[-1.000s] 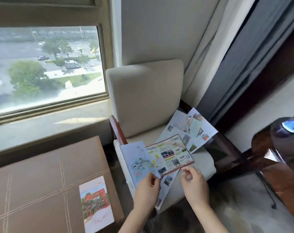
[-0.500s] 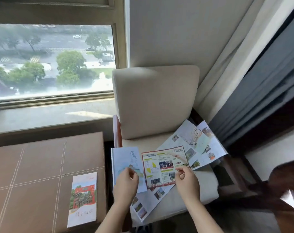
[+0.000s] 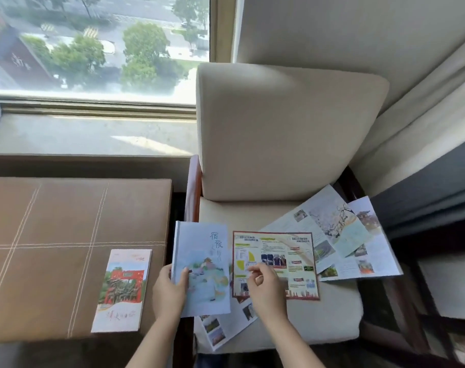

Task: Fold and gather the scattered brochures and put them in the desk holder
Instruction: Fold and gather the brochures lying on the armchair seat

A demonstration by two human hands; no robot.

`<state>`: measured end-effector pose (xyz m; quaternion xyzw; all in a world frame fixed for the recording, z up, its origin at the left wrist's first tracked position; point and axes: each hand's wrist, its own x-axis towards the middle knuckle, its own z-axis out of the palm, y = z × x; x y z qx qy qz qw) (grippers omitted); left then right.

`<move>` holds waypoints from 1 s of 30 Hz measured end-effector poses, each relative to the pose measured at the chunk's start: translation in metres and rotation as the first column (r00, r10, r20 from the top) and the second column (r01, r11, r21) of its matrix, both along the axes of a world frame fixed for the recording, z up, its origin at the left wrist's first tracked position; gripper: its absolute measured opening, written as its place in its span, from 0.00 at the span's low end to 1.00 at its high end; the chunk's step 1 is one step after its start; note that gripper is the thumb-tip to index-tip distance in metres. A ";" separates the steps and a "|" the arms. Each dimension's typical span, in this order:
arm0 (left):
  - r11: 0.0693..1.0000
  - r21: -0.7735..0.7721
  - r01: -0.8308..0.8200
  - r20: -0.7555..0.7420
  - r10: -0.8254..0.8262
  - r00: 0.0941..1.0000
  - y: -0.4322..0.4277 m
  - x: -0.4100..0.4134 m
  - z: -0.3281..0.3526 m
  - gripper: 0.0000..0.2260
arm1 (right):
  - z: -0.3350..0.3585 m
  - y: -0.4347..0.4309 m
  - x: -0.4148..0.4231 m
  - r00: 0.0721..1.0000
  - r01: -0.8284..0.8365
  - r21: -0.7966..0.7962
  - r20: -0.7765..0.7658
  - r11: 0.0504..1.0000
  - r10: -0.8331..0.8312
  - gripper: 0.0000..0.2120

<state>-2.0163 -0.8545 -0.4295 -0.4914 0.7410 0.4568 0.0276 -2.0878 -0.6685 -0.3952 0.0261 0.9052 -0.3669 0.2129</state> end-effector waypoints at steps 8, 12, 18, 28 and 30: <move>0.951 -0.160 -0.266 -0.155 0.242 0.958 0.004 0.006 0.047 0.04 | 0.012 -0.023 -0.018 0.984 -0.106 -0.234 0.113 0.967 0.135 0.09; 0.941 -0.165 -0.295 -0.327 0.230 0.916 0.008 -0.003 0.089 0.04 | 0.032 -0.029 -0.033 0.937 -0.073 -0.448 0.274 0.891 0.215 0.27; 0.976 0.153 -0.155 -0.430 0.207 0.879 0.052 -0.056 0.095 0.02 | 0.033 -0.003 -0.068 0.890 0.240 -0.649 0.444 0.722 0.103 0.17; 0.961 0.265 -0.086 -0.156 0.131 0.979 0.090 -0.117 -0.085 0.13 | -0.125 0.028 -0.131 0.907 0.302 -0.392 0.398 0.869 -0.136 0.10; 0.967 0.227 -0.113 -0.191 0.158 0.969 0.076 -0.129 -0.116 0.14 | -0.155 0.010 -0.143 0.903 0.288 -0.388 0.413 0.876 -0.114 0.10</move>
